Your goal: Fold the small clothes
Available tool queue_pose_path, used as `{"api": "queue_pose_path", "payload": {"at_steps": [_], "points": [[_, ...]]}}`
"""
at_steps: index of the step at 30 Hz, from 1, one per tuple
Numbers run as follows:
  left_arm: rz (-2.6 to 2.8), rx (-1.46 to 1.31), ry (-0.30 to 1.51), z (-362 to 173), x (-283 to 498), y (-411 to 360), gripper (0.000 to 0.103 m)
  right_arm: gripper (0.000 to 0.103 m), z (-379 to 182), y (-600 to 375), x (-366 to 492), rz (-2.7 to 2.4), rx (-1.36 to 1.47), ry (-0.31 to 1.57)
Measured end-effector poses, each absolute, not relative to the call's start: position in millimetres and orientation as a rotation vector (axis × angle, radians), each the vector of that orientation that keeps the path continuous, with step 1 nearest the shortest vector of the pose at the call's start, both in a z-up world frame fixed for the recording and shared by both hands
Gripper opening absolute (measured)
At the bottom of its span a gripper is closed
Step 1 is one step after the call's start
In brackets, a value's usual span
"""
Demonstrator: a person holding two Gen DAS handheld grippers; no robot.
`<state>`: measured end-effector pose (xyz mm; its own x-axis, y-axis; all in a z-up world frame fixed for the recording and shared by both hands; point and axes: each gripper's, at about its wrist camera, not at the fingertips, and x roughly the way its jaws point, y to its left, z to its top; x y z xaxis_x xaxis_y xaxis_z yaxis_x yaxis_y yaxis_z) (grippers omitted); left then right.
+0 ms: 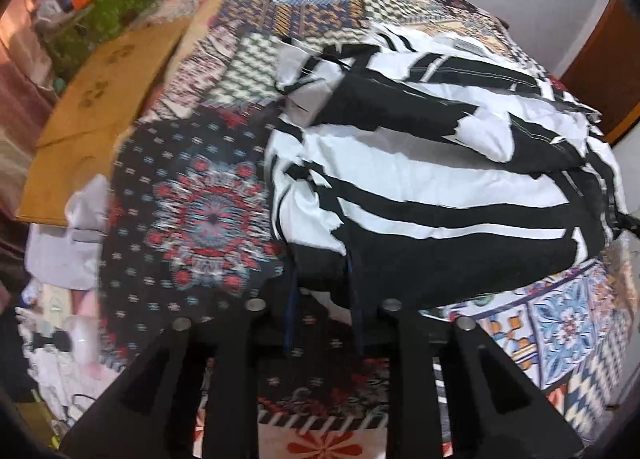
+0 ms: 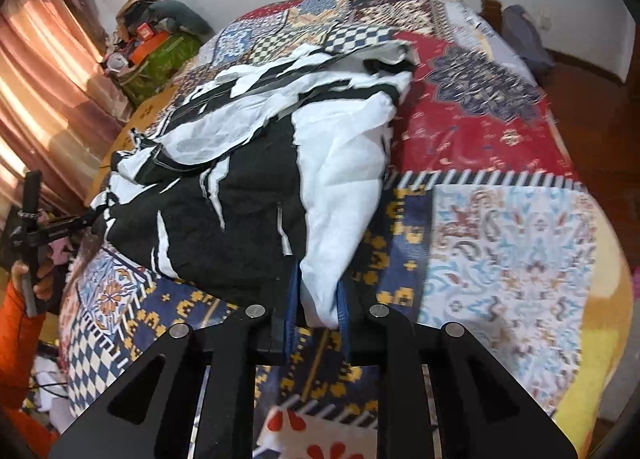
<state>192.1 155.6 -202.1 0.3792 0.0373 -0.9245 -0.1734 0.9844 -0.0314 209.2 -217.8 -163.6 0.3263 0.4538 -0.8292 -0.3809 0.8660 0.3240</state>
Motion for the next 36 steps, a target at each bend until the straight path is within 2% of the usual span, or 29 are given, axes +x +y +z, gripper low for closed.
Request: {"api": "queue_pose_path", "payload": {"at_steps": [4,10,17,25,26,29,33,36], "points": [[0.229,-0.067,1.101,-179.0,193.5,161.8,0.045,0.023,-143.6,-223.7,214.1,0.485,0.056,1.046],[0.227,-0.03,0.977,-138.9,216.0,158.0,0.059,0.029,-112.3,-203.6,235.3,0.522,0.015,0.944],[0.127,0.006,0.979,-139.1,281.9,131.1,0.067,0.03,-120.0,-143.4,264.9,0.636,-0.055,0.943],[0.057,0.123,1.189,-216.3,354.8,109.5,0.068,0.03,-176.1,-88.1,305.7,0.725,-0.124,1.141],[0.06,0.152,1.203,-223.1,360.5,108.0,0.072,0.03,-178.5,-85.1,309.1,0.726,-0.132,1.151],[0.076,0.193,1.197,-228.4,373.4,109.4,0.083,0.03,-180.7,-75.7,329.0,0.763,-0.123,1.183],[0.089,0.205,1.189,-224.0,398.0,120.2,0.083,0.032,-173.5,-77.0,358.5,0.766,-0.045,1.188],[0.214,0.271,1.129,-214.8,416.5,131.9,0.083,0.032,-164.0,-78.9,378.4,0.67,-0.082,1.1]]}}
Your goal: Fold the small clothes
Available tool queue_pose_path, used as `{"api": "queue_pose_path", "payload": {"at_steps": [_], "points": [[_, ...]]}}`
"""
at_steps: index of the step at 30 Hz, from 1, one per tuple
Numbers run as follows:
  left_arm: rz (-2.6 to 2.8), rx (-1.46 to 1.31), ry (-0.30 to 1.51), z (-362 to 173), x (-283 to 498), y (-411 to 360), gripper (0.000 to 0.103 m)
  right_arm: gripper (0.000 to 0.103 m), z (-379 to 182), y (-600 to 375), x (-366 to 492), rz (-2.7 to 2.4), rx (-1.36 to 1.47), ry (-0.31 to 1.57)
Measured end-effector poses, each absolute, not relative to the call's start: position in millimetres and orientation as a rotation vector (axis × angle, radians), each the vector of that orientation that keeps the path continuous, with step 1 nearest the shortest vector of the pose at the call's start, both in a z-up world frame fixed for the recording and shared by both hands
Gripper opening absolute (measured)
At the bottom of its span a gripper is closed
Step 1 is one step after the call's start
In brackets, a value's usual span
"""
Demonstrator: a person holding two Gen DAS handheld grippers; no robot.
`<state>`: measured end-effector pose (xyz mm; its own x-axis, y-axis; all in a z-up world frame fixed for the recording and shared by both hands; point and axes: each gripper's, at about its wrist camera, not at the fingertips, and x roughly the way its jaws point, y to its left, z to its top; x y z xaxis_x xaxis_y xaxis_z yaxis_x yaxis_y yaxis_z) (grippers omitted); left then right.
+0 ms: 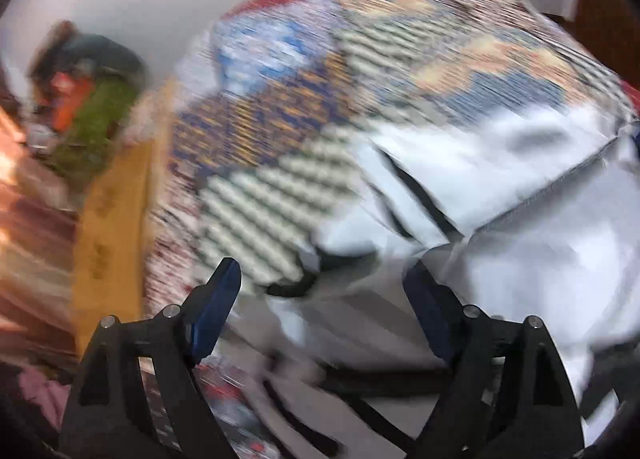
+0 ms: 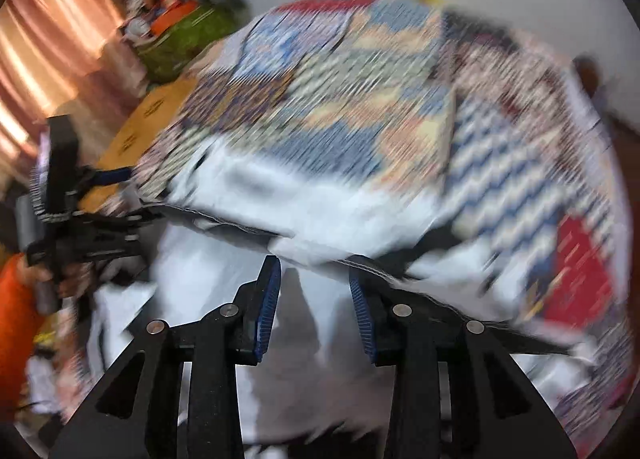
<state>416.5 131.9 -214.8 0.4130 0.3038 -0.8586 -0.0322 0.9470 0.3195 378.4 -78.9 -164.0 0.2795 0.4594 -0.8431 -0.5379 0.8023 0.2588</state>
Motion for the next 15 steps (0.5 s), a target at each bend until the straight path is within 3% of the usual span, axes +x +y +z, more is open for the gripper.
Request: {"api": "queue_pose_path", "payload": {"at_steps": [6,9,15], "points": [[0.318,0.052,1.076,-183.4,425.3,194.6,0.083,0.033,-134.8,-115.4,372.6,0.615,0.032,0.971],[0.287,-0.011,1.087,-175.8,404.7,208.2,0.083,0.045,-126.1,-121.7,358.9,0.637,0.013,0.947],[0.271,-0.044,1.118,-180.7,349.7,212.0,0.083,0.046,-123.8,-106.7,327.0,0.752,0.002,1.014]]}}
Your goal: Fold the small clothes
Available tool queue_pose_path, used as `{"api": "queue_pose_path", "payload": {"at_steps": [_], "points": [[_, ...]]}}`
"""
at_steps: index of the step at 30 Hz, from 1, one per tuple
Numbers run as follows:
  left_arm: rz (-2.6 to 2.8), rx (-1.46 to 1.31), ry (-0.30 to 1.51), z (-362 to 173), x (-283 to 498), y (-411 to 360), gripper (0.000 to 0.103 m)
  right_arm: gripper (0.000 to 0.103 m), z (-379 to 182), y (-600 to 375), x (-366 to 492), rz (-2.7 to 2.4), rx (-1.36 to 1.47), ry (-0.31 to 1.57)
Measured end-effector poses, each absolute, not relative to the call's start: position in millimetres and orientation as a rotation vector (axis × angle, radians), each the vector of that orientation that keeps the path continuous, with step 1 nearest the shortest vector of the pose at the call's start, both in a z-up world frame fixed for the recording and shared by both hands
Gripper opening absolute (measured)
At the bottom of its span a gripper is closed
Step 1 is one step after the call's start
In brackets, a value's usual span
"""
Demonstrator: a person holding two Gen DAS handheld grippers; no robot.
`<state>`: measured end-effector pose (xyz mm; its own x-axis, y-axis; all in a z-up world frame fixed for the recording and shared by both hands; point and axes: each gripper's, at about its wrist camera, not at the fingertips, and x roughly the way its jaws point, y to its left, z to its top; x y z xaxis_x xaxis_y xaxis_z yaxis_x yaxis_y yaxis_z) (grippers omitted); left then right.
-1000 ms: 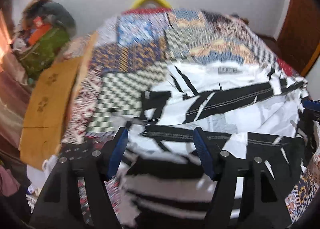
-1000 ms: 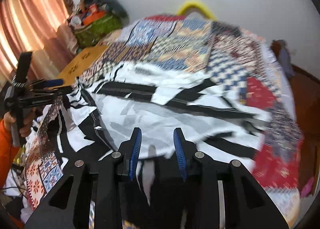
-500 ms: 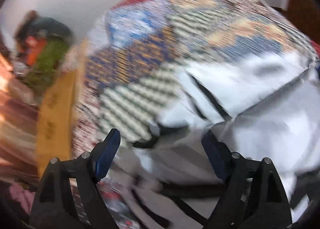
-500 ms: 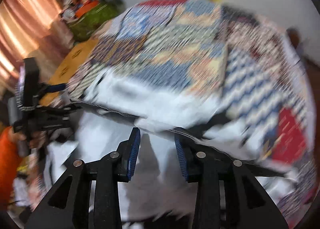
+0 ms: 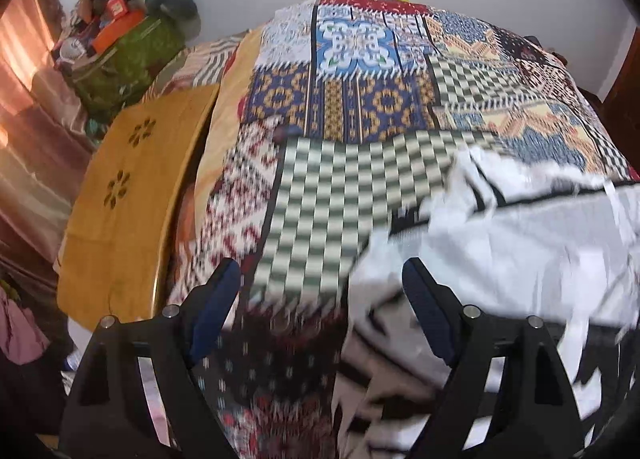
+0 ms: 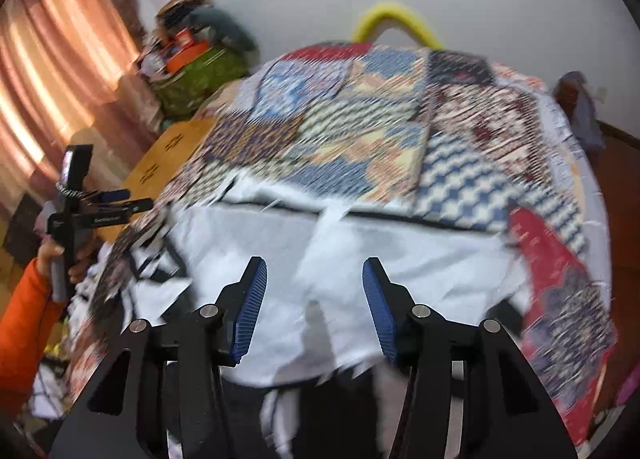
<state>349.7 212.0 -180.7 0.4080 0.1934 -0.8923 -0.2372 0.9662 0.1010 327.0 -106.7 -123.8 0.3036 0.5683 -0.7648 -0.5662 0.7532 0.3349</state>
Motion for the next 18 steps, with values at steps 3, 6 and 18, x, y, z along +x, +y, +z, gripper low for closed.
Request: {"api": "queue_pose_path", "payload": {"at_steps": [3,6,18], "points": [[0.255,-0.087,1.123,-183.1,322.5,211.8,0.083,0.046,-129.7,-86.7,314.1,0.813,-0.03,1.038],[0.242,-0.104,1.111,-181.5,297.4,209.6,0.083,0.046,-142.3,-57.8,305.9,0.883,-0.053,1.086],[0.172,-0.02,1.166,-217.4,258.4,191.0,0.083,0.006,-188.5,12.6,287.0,0.969,-0.209,1.233]]}}
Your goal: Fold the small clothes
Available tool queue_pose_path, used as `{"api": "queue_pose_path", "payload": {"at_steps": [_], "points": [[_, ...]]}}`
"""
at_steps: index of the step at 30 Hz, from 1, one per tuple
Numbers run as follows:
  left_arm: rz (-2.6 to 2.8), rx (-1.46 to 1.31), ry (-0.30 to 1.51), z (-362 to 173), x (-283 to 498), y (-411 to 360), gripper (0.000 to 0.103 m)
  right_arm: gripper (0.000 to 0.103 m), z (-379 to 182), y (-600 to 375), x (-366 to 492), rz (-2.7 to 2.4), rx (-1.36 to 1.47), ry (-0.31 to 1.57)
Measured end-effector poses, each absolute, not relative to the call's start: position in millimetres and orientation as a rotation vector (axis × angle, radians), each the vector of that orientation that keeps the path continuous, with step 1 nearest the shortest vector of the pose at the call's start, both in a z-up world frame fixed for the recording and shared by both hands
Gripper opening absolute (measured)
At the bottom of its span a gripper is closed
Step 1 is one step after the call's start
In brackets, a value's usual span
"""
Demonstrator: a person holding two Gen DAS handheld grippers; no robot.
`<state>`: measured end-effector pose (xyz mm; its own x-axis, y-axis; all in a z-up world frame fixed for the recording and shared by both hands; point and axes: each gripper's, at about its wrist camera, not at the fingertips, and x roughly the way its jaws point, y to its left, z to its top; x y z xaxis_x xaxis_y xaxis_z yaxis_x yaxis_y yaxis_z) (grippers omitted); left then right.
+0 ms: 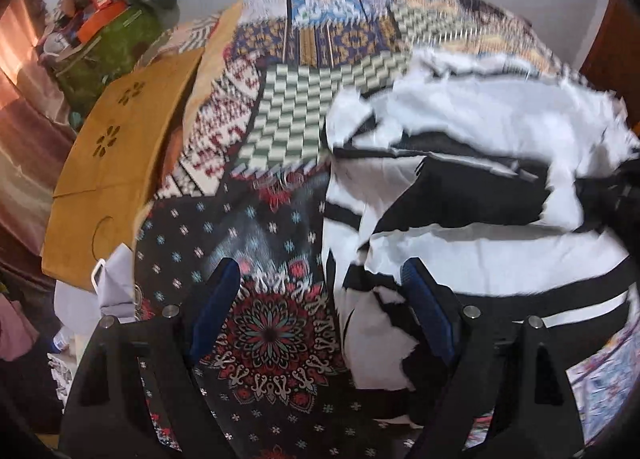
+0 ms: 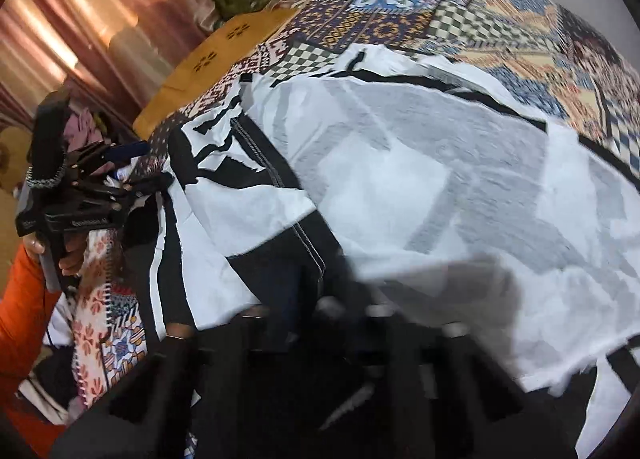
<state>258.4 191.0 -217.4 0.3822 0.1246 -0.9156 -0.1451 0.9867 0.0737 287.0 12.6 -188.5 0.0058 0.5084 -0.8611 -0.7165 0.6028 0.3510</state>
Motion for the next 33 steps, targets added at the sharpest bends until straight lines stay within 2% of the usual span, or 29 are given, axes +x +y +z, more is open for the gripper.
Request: {"api": "queue_pose_path", "payload": {"at_steps": [5,12,18,21,23,27,33], "points": [[0.151,-0.06,1.198,-243.6,257.8,191.6,0.084,0.003,-166.4,27.5,294.3,0.948,-0.267,1.126],[0.128,-0.06,1.172,-245.2,252.0,193.4,0.084,0.003,-145.4,60.9,338.5,0.856,-0.309,0.989],[0.15,-0.126,1.137,-224.5,253.3,213.1,0.083,0.003,-147.0,58.6,359.7,0.78,-0.252,0.976],[0.182,-0.141,1.082,-203.6,260.1,224.6,0.077,0.013,-142.8,39.7,351.9,0.786,-0.226,0.991],[0.195,-0.133,1.059,-191.1,269.5,226.6,0.069,0.034,-137.6,21.6,344.3,0.78,-0.227,0.981],[0.14,-0.127,1.036,-181.7,291.6,216.8,0.063,0.039,-124.7,-30.0,330.7,0.722,-0.206,0.938],[0.133,-0.027,1.131,-214.1,336.3,190.1,0.063,0.044,-117.7,-105.1,320.6,0.607,-0.172,0.938]]}}
